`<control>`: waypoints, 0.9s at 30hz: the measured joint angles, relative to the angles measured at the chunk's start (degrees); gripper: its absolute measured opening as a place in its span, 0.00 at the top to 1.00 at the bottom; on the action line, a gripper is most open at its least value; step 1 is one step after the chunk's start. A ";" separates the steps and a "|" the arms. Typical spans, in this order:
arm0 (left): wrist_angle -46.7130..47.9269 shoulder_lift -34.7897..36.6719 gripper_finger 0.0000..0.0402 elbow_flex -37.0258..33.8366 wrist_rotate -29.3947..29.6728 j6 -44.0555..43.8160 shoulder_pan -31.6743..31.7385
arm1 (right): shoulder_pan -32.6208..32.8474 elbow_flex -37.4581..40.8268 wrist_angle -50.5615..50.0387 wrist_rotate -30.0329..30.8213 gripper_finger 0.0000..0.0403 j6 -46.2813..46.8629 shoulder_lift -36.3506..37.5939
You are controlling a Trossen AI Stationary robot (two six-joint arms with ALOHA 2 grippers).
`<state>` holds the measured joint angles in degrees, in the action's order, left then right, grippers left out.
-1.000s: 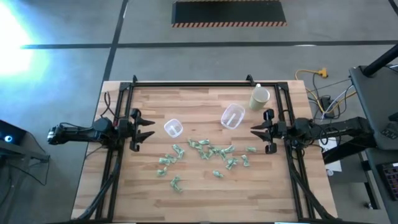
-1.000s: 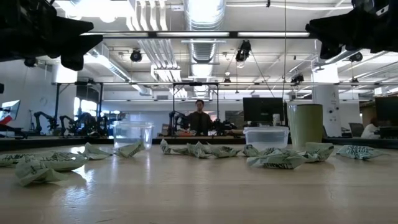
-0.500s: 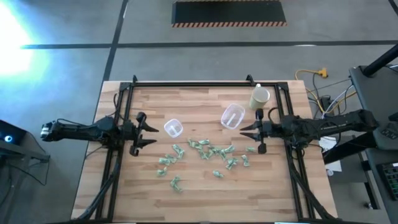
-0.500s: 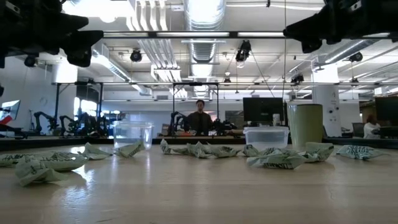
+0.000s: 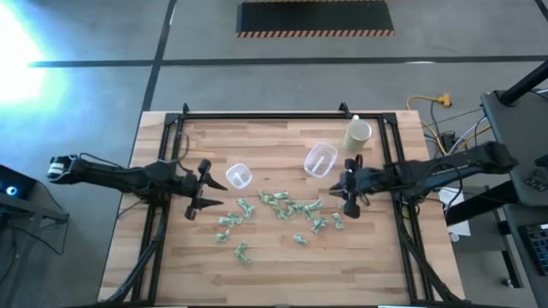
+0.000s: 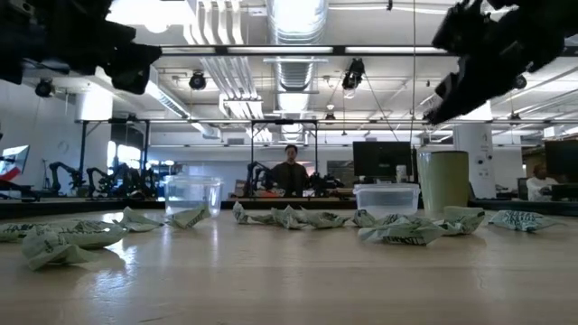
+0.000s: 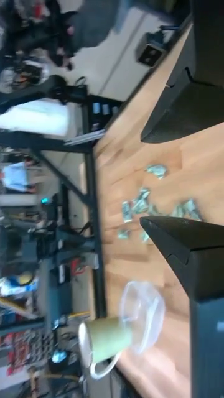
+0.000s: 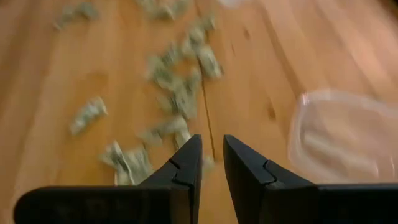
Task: Pick and place items into bin
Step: Put the stevia packet into the right transparent bin
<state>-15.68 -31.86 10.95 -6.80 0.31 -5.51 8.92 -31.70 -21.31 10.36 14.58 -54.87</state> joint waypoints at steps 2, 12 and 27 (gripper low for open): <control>0.07 -2.00 0.53 0.96 0.04 0.12 -0.52 | 1.49 -0.04 -3.90 2.33 0.86 2.97 -0.79; 0.18 -9.03 0.53 2.52 0.30 0.12 -0.71 | 6.80 0.21 -10.46 5.72 0.86 15.86 -1.93; -0.11 -11.59 0.53 2.52 0.41 -1.56 -1.44 | 9.62 0.40 -15.02 3.19 0.86 15.53 -13.67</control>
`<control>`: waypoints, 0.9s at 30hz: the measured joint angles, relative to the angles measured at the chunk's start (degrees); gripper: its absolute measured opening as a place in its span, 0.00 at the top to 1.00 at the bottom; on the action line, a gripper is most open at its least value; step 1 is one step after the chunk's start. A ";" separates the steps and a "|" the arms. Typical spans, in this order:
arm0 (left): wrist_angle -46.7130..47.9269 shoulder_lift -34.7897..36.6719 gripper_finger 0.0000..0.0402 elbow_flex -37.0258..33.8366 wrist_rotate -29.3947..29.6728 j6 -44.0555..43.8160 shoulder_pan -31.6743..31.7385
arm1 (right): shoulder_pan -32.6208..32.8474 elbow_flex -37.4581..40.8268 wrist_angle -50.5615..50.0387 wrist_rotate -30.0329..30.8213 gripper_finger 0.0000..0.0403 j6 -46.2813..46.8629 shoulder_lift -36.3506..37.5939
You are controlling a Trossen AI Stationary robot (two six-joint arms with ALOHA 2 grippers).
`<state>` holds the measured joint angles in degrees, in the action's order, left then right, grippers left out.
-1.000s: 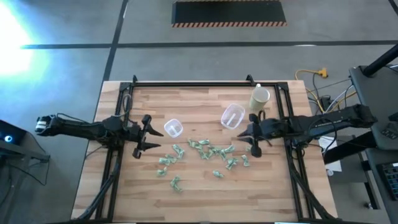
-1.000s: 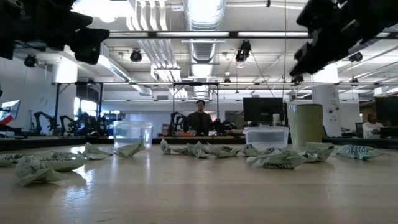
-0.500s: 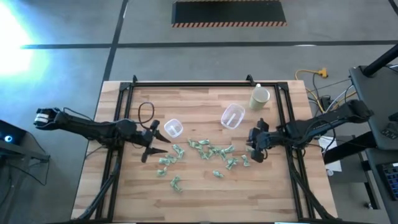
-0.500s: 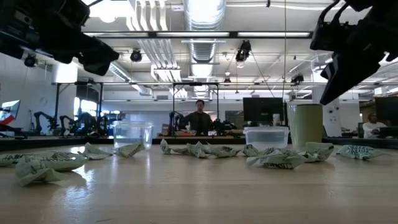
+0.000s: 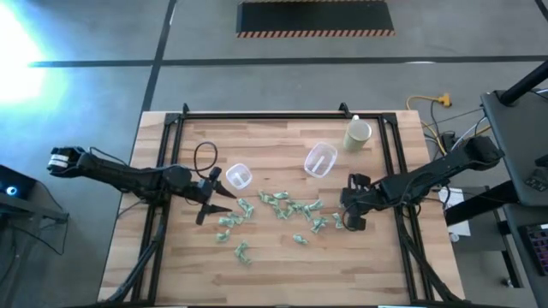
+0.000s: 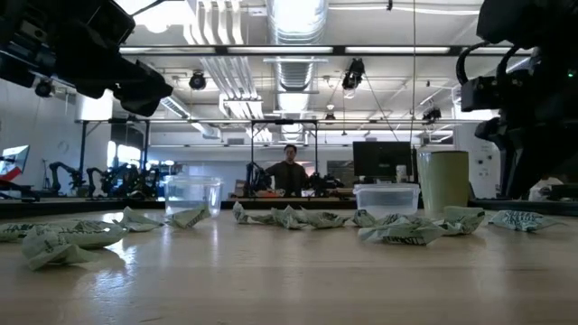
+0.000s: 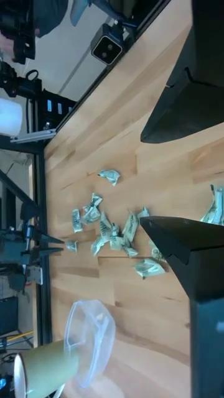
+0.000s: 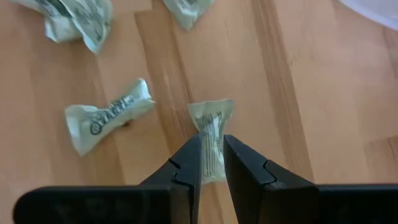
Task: Pick and place items into bin
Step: Put the stevia packet into the right transparent bin
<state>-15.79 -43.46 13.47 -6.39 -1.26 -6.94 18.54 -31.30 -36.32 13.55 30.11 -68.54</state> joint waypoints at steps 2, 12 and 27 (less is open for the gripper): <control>-0.03 -0.05 0.53 0.00 0.00 -0.09 -0.20 | -0.01 -0.01 0.67 0.15 0.86 -0.01 -0.53; -0.02 -0.21 0.53 0.00 -0.02 -1.49 -0.69 | -0.03 0.01 0.81 0.10 0.86 -0.02 -0.23; 0.07 0.13 0.53 -0.07 -0.02 -1.46 -0.69 | -0.06 1.03 1.03 -0.43 0.62 3.43 -0.98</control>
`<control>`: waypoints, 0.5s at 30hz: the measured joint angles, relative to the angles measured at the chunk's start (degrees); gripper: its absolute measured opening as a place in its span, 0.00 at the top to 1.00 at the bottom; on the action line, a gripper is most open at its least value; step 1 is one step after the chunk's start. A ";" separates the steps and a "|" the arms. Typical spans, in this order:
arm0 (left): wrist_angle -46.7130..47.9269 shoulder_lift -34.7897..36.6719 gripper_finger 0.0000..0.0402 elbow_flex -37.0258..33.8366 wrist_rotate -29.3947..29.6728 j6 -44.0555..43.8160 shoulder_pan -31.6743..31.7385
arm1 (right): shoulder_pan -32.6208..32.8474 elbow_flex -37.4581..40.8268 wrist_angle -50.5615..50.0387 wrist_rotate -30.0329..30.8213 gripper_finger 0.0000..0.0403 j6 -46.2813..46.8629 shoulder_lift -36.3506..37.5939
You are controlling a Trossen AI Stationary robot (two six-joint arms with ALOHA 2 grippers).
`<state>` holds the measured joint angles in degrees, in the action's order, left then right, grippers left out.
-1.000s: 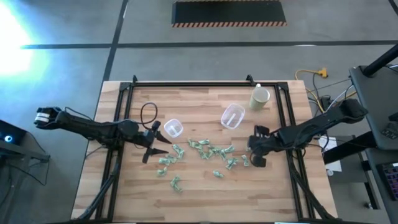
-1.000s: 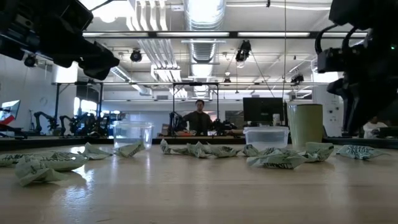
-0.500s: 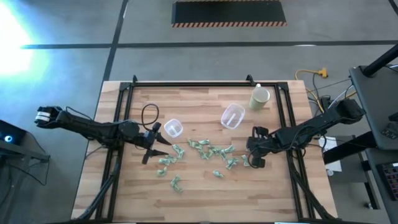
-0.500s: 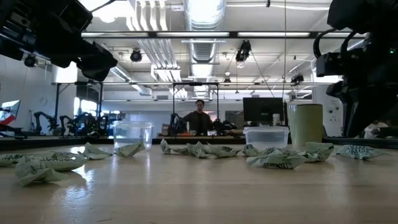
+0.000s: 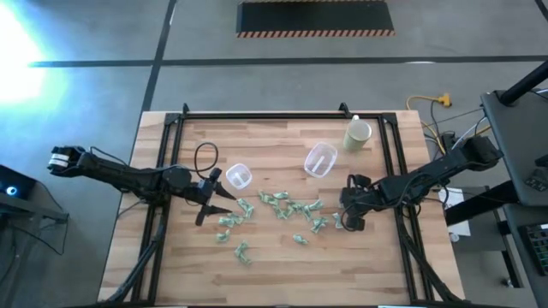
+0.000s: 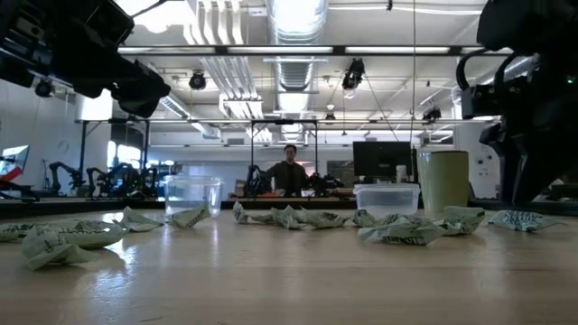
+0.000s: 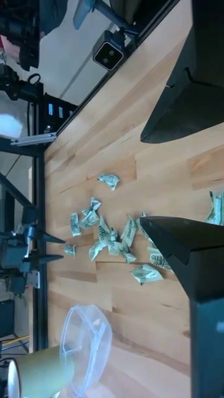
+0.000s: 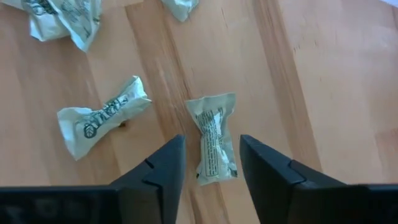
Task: Pick and place items into bin
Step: Put the stevia packet into the right transparent bin
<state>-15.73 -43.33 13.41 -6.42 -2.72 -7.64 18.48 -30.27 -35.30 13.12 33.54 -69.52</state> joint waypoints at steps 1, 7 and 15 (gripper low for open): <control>-0.13 0.02 0.53 0.00 0.00 0.00 0.00 | 0.00 0.47 0.47 0.00 0.61 0.36 0.00; -0.14 -0.03 0.53 0.00 0.01 0.00 0.00 | 0.00 3.58 2.79 0.38 0.58 2.52 -0.04; -0.17 -0.13 0.53 0.00 0.00 0.00 0.00 | 0.00 3.93 3.14 1.18 0.63 2.95 -0.04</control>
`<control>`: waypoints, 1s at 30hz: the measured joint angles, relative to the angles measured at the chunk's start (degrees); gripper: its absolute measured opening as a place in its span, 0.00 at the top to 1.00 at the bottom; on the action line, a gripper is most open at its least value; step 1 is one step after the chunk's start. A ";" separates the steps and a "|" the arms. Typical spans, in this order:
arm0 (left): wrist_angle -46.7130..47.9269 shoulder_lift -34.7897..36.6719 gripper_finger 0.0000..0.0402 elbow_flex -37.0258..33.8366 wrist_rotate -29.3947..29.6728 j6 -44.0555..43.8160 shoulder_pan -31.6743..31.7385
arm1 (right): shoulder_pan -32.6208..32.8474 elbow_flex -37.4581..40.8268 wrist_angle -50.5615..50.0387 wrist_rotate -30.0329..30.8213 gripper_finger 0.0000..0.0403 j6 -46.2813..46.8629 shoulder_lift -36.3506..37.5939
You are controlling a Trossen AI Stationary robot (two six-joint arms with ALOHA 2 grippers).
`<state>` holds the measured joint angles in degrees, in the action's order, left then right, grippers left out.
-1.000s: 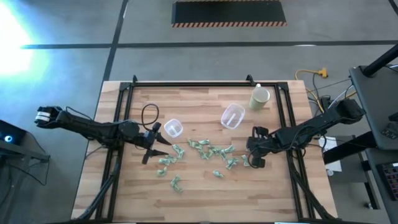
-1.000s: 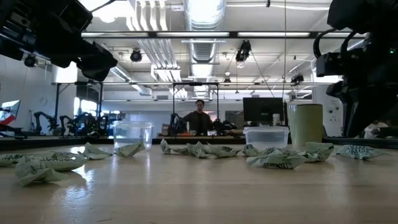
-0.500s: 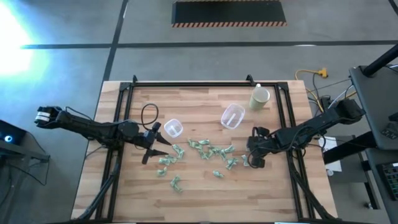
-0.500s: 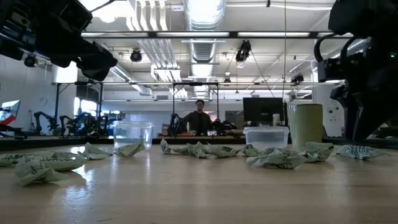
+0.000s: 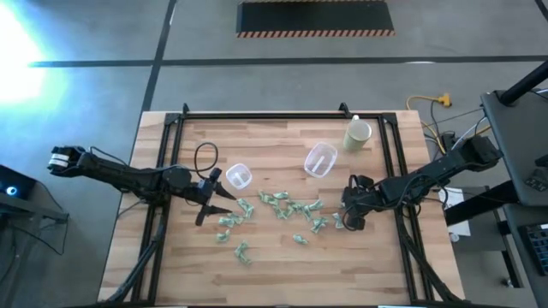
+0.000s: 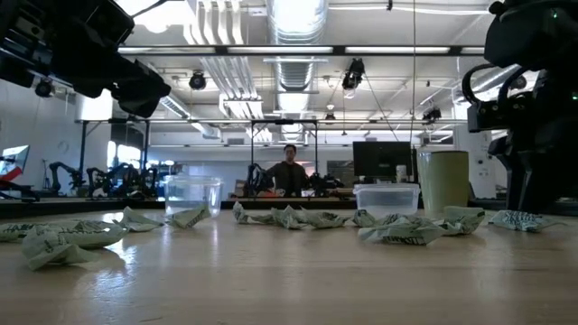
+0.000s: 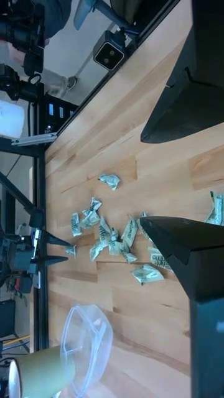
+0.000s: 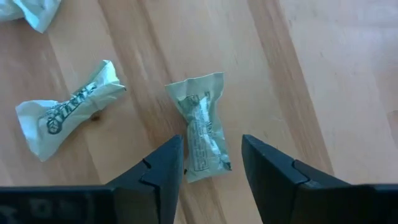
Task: Pick and place items into bin
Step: Put the stevia packet into the right transparent bin
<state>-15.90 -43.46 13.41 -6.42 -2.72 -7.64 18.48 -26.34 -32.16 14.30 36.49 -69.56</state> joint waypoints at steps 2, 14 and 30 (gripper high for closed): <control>0.02 0.01 0.53 0.00 0.01 0.00 0.00 | 0.00 0.33 0.27 0.69 0.65 0.02 0.00; 0.04 0.00 0.53 -0.07 0.00 0.02 0.00 | 0.00 1.31 1.29 1.83 0.94 -1.51 0.04; -0.02 0.00 0.53 -0.22 0.21 0.03 0.00 | -0.38 -7.24 3.06 23.96 0.98 -9.54 0.12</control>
<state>-15.92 -43.46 13.19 -6.21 -2.69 -7.64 18.10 -33.58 -29.10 38.26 26.95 -69.44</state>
